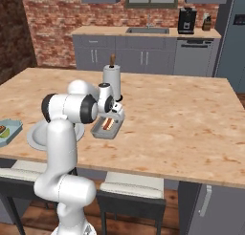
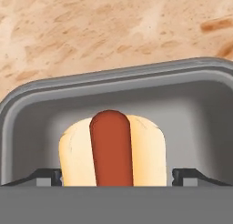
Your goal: Place one cooked food and one vegetable from the large plate to each tupperware container.
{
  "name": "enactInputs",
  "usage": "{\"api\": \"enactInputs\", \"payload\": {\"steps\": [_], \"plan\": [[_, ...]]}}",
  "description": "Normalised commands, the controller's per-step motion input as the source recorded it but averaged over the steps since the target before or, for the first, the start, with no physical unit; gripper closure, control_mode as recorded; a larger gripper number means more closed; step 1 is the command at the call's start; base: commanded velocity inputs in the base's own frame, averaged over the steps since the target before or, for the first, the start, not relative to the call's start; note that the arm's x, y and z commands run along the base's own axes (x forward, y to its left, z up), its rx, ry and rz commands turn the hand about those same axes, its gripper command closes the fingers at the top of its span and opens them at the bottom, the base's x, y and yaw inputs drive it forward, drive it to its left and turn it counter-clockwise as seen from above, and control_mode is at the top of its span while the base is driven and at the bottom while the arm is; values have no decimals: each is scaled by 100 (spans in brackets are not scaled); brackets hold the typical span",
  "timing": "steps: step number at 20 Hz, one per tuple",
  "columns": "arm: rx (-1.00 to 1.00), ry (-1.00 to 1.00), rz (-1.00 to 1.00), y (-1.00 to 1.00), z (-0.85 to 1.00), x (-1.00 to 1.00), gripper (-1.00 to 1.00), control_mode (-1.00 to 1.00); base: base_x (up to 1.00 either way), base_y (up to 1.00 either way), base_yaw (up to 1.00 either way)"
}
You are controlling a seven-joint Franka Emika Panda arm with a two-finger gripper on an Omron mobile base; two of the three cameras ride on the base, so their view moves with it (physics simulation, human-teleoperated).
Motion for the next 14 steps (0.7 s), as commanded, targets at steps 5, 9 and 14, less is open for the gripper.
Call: {"api": "enactInputs", "payload": {"steps": [5,9,14], "plan": [[0,0,0,2,34,-19,-100,-100,0,0,0],[0,0,-1,2,66,-36,-100,-100,0,0,0],[0,1,-1,13,66,-32,-100,-100,0,0,0]]}}
